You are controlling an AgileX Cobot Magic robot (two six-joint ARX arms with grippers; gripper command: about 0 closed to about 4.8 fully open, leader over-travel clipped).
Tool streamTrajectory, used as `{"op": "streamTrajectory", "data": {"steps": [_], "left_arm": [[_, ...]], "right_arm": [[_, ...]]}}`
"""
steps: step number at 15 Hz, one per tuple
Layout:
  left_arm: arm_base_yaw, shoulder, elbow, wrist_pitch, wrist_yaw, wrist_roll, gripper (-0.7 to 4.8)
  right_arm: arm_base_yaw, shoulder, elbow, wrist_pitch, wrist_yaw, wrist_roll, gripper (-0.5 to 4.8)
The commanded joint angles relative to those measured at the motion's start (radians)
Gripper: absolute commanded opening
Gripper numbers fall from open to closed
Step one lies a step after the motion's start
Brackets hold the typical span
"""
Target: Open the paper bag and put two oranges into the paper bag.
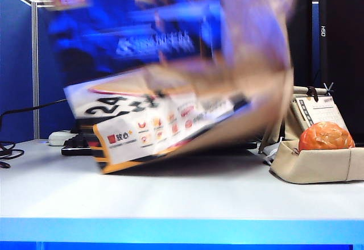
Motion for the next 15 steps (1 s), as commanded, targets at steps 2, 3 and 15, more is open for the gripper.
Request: {"op": "streamTrajectory", "data": {"steps": [2,3,15], "left_arm": [[0.000,0.001,0.004,-0.023,0.007,0.001,2.78],[0.000,0.001,0.004,-0.023,0.007,0.001,2.78],[-0.001,0.061,-0.042,0.135,0.319,-0.249,3.55]], "right_arm": [[0.000,-0.018,0.031,0.066,0.045,-0.003,3.78],[0.000,-0.018,0.044,0.065,0.065,-0.003,3.78],[-0.045,-0.309,0.608,-0.931,0.960,-0.240,3.55]]}}
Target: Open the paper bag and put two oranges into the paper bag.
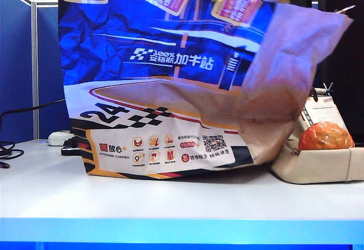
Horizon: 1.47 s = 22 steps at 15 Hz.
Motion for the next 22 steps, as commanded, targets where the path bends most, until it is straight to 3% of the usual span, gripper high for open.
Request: {"op": "streamTrajectory", "data": {"steps": [1,2,4,7,8,10,11,12,14,16,17,20,22], "left_arm": [[-0.003,0.133,-0.059,0.261,0.329,-0.370,3.63],[-0.012,0.207,-0.090,0.275,0.385,-0.369,4.05],[-0.018,0.319,-0.105,0.291,0.421,-0.347,4.15],[-0.024,0.346,-0.105,0.371,0.430,-0.329,4.14],[-0.026,0.343,-0.104,0.407,0.430,-0.329,4.14],[-0.025,0.343,-0.098,0.448,0.406,-0.328,4.14],[-0.025,0.343,-0.085,0.472,0.385,-0.324,4.14],[-0.025,0.343,-0.073,0.470,0.385,-0.314,4.14],[-0.025,0.343,-0.032,0.459,0.384,-0.255,4.14],[-0.025,0.343,0.004,0.438,0.357,-0.211,4.14],[-0.025,0.345,0.030,0.399,0.357,-0.185,4.14],[-0.024,0.358,0.059,0.377,0.357,-0.159,4.14],[-0.024,0.365,0.098,0.321,0.309,-0.106,4.14]], "right_arm": [[-0.011,-0.173,0.003,-0.315,0.240,0.106,3.55],[-0.016,-0.230,0.003,-0.352,0.301,0.109,3.55],[-0.016,-0.369,0.000,-0.414,0.379,0.187,3.55],[-0.016,-0.631,-0.111,-0.414,0.334,0.286,3.32],[-0.016,-0.745,-0.212,-0.414,0.229,0.291,3.13],[-0.015,-0.903,-0.456,-0.414,0.183,0.332,3.13],[-0.016,-1.004,-0.732,-0.414,0.150,0.357,3.14],[-0.016,-1.026,-0.849,-0.414,0.139,0.358,3.14],[-0.016,-1.014,-1.160,-0.359,0.241,0.272,3.15],[-0.016,-0.993,-1.357,-0.121,0.270,0.240,3.15],[-0.017,-0.967,-1.465,0.104,0.253,0.243,3.13],[-0.031,-0.817,-1.552,0.248,0.236,0.270,3.16],[-0.133,-0.690,-1.557,0.251,0.226,0.298,3.19]]}}
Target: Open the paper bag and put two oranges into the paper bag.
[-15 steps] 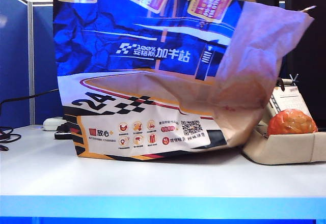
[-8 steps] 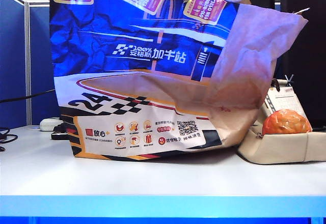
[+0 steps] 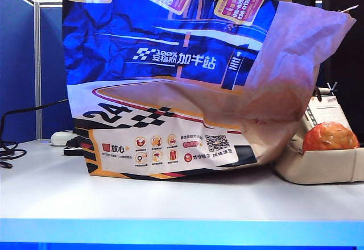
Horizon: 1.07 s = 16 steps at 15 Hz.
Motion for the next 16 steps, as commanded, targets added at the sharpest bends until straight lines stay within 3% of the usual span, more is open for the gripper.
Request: {"op": "streamTrajectory", "data": {"steps": [1,2,5,6,8,10,16], "left_arm": [[0.001,0.020,0.068,-0.079,-0.058,0.099,4.14],[0.001,0.040,0.094,-0.124,-0.061,0.138,4.14],[0.001,0.080,0.122,-0.172,-0.077,0.164,4.14],[0.001,0.092,0.122,-0.172,-0.099,0.164,4.14],[0.001,0.108,0.122,-0.166,-0.101,0.164,4.14],[0.000,0.145,0.134,-0.175,-0.097,0.164,4.14],[0.000,0.330,0.257,-0.245,-0.049,0.164,4.14]], "right_arm": [[-0.161,0.138,0.000,0.023,-0.053,0.050,3.19],[-0.243,0.161,-0.001,0.035,-0.153,0.050,3.19],[-0.494,0.188,-0.040,0.130,-0.625,0.064,3.13],[-0.570,0.205,-0.074,0.158,-0.726,0.068,3.14],[-0.615,0.248,-0.120,0.170,-0.860,0.053,3.15],[-0.602,0.330,-0.169,0.235,-0.906,0.023,3.38],[-0.585,0.461,-0.186,0.364,-0.903,0.023,3.39]]}}
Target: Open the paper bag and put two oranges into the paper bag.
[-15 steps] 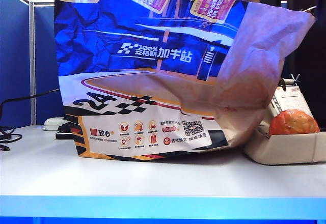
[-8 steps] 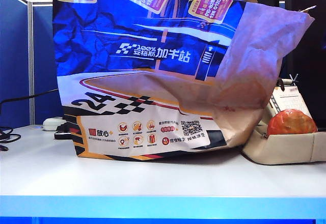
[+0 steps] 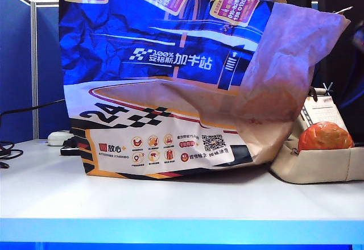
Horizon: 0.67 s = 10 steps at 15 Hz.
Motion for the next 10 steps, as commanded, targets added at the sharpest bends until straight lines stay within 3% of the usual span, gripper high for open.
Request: {"op": "streamTrajectory", "data": {"steps": [1,7,10], "left_arm": [[0.000,0.064,0.016,-0.019,0.013,0.001,4.14],[0.000,0.102,0.076,-0.001,0.032,-0.007,4.13],[0.000,0.178,0.139,-0.101,0.078,0.041,4.13]], "right_arm": [[0.010,0.043,0.002,0.047,-0.004,-0.003,3.39],[0.074,0.085,0.002,0.135,0.058,0.036,3.38],[0.105,0.124,0.002,0.148,0.114,0.051,3.38]]}}
